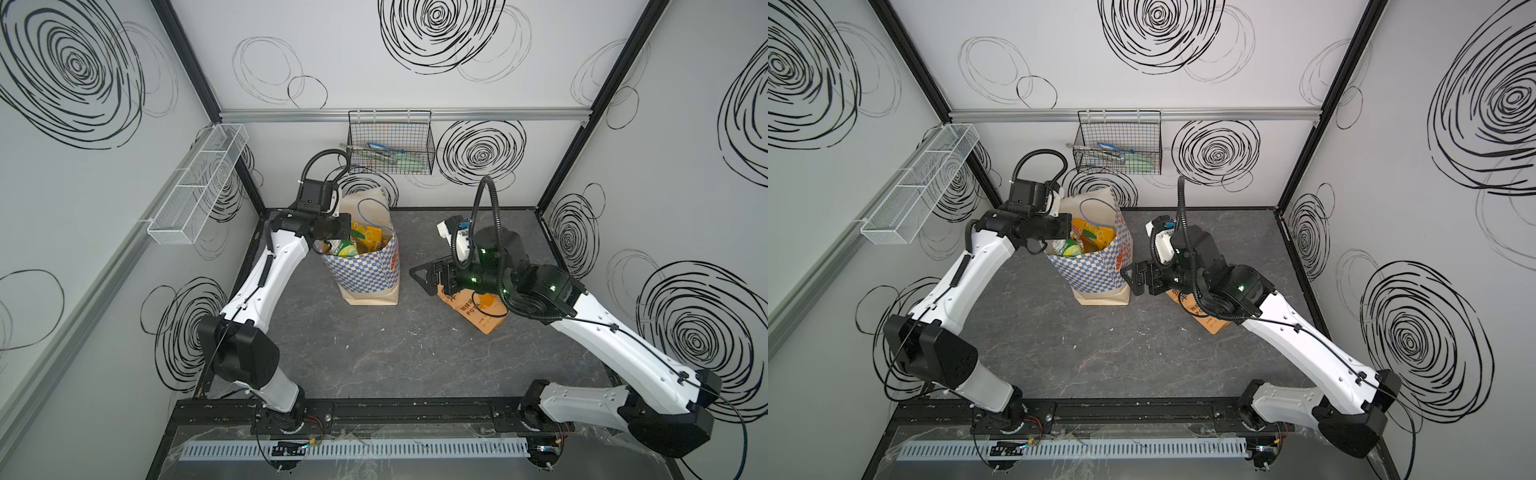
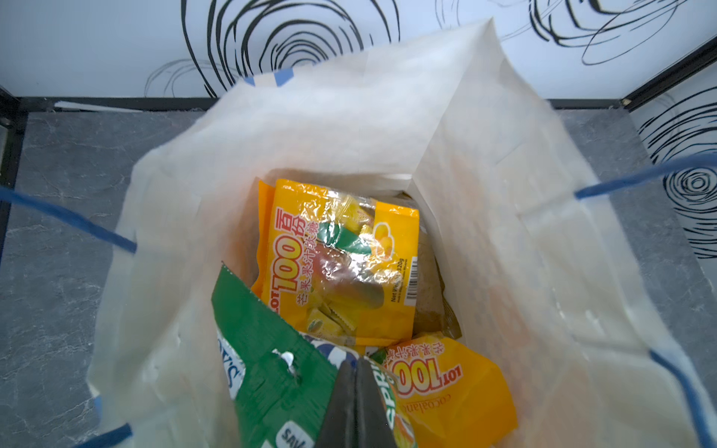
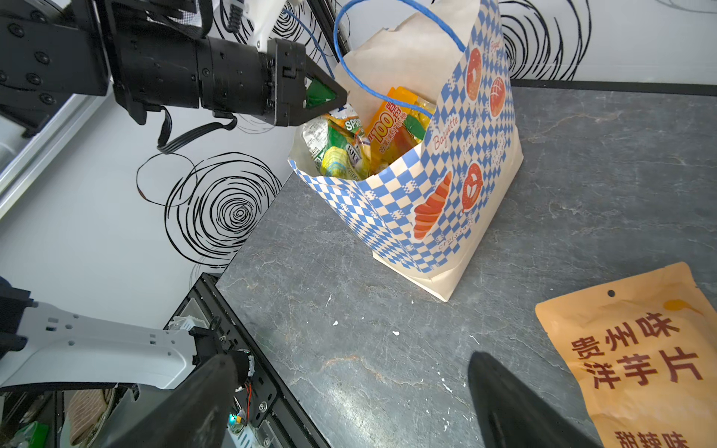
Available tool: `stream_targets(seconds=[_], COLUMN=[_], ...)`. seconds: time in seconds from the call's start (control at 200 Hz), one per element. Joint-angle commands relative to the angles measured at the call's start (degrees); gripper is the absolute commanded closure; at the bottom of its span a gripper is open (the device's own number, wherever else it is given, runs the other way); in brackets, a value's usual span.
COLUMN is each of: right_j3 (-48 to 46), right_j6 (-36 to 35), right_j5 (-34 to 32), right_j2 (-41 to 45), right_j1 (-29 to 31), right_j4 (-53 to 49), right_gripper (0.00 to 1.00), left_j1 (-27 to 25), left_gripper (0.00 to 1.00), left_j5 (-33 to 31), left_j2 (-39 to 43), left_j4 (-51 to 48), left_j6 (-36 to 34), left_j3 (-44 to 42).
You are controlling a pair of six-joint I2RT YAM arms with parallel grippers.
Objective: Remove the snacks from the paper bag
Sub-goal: 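Grasp the green Fox's candy bag with the left gripper and lift it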
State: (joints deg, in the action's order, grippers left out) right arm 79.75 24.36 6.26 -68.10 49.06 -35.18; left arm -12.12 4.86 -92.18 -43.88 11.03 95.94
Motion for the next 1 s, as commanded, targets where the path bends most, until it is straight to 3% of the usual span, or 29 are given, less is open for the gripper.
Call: stream_targets(seconds=[0.0,0.32,0.655,0.84,0.996], right_j3=[1.29,1.49,1.26,1.69,1.41], right_j6=[0.25,0.25,0.16,0.07,0.03], right_j5=[0.41,0.07,-1.02,-2.71,-5.03], right_j2=[1.10,1.37,2.15,3.03,4.47], right_j1=[-0.18,-0.20,-0.19,-0.26,-0.20], right_j4=[0.55,0.73,1.00,1.43,1.24], right_gripper=[0.03,0.03,0.03,0.03,0.03], left_j1=[-0.53,-0.69,-1.91,-6.25,-13.20], left_gripper=[1.00,1.00,1.00,1.00,1.00], left_j5=[-0.50,-4.60,-7.77,-7.65,-7.80], left_j2=[2.01,1.50,0.15,2.70,5.79], left_j4=[-1.13,-4.20,-9.38,-7.51,-3.57], left_j6=[-0.34,-1.73,-2.64,-2.22,-0.96], left_j3=[4.09,13.48,30.42,33.87,32.66])
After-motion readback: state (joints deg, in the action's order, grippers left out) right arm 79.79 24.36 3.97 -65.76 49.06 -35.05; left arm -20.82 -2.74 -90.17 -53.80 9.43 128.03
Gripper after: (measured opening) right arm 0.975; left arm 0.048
